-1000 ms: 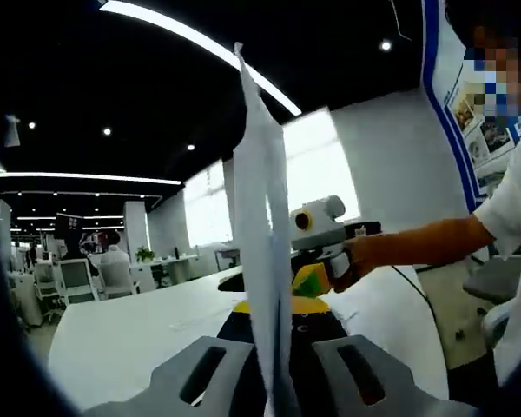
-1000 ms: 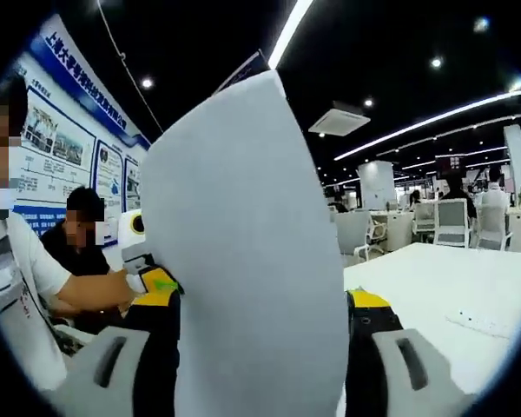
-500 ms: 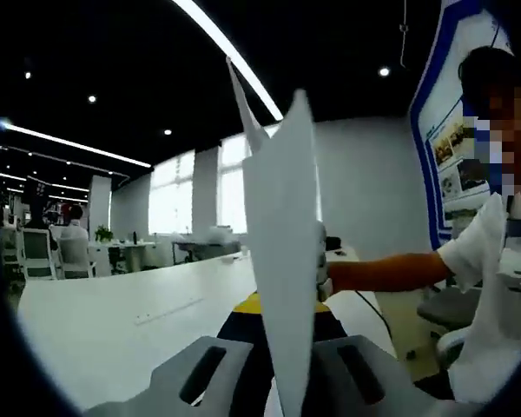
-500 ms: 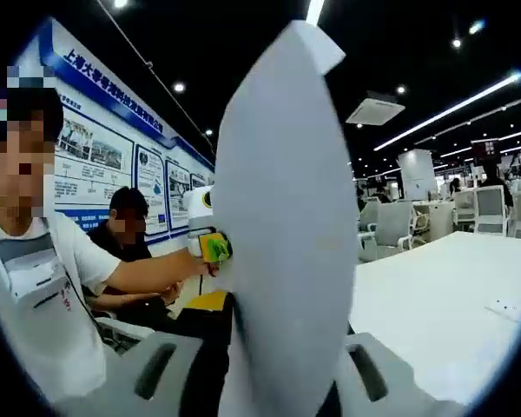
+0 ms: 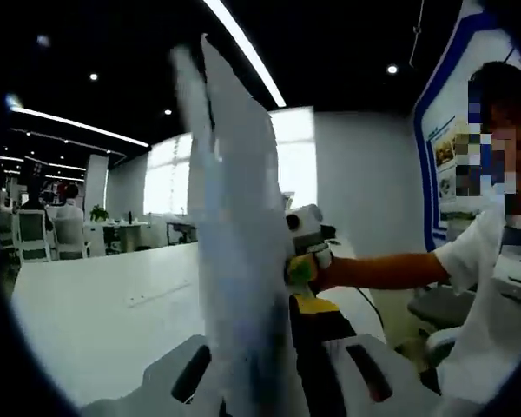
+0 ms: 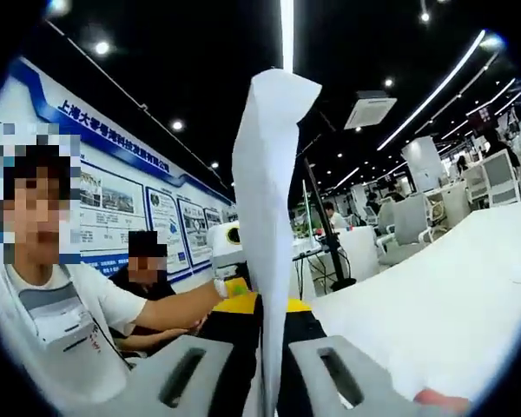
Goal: Organize the stack of printing papers by aligning and flattening the scattered papers on the table
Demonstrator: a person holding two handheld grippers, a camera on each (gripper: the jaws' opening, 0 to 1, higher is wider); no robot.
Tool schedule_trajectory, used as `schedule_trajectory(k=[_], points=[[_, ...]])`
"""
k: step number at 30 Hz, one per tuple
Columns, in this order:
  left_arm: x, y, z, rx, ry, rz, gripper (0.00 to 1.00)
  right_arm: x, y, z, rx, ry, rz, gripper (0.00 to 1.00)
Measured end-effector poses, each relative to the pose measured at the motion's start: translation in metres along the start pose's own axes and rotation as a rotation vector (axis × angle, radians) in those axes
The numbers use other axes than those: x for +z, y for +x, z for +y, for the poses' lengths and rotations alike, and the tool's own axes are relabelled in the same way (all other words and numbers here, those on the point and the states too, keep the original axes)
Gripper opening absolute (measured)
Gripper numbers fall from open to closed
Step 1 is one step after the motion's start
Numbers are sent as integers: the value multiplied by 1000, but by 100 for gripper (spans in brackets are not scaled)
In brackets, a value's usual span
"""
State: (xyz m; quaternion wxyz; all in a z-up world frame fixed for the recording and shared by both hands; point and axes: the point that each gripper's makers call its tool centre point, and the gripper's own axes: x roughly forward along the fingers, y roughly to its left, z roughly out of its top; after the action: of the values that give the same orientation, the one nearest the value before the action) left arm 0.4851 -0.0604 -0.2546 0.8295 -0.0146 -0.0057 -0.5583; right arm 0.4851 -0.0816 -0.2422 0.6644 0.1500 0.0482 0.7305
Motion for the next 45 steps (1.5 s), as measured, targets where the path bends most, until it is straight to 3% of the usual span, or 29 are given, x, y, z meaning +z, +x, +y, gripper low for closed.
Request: schedule_trajectory(k=[2,6,8,12,18,19,22,28,30,31,33,36,39,42,45], points=[[-3,-2,1,2,-11,3,22,9,-1,0,-11,-21,-30,0],[0,-9,7,19,-17,-60,24,20,-3,6,-19,-80,-65,0],[2,-13,11,27,-21,-85,20,20,-5,10,-15,-95,-65,0],[5,-18,16,28,-28,-112,6,15,-11,11,-31,-102,-50,0],[9,-13,13,5,1,-128,6,10,-18,8,-75,-173,-17,0],[10,-12,12,1,-6,-129,6,7,-20,3,-111,-201,20,0],[17,-11,16,3,-15,-148,6,4,-19,3,-115,-240,66,0],[37,-12,19,8,-3,-200,6,22,-15,4,-124,-241,46,0],[41,-14,20,15,-3,-208,9,26,-12,-1,-147,-260,60,6],[39,-15,22,19,-15,-207,12,24,-11,-5,-161,-243,65,17],[28,-18,26,30,-44,-192,19,13,-12,-6,-157,-172,104,26],[12,-22,24,39,-36,-186,26,0,-13,-13,-168,-173,133,24],[7,-25,27,49,-28,-189,26,-6,-10,-13,-160,-163,143,25],[17,-25,25,28,-66,-238,28,-4,-4,-10,-145,-177,146,26],[22,-21,23,25,-57,-247,30,1,3,-7,-128,-179,124,29]])
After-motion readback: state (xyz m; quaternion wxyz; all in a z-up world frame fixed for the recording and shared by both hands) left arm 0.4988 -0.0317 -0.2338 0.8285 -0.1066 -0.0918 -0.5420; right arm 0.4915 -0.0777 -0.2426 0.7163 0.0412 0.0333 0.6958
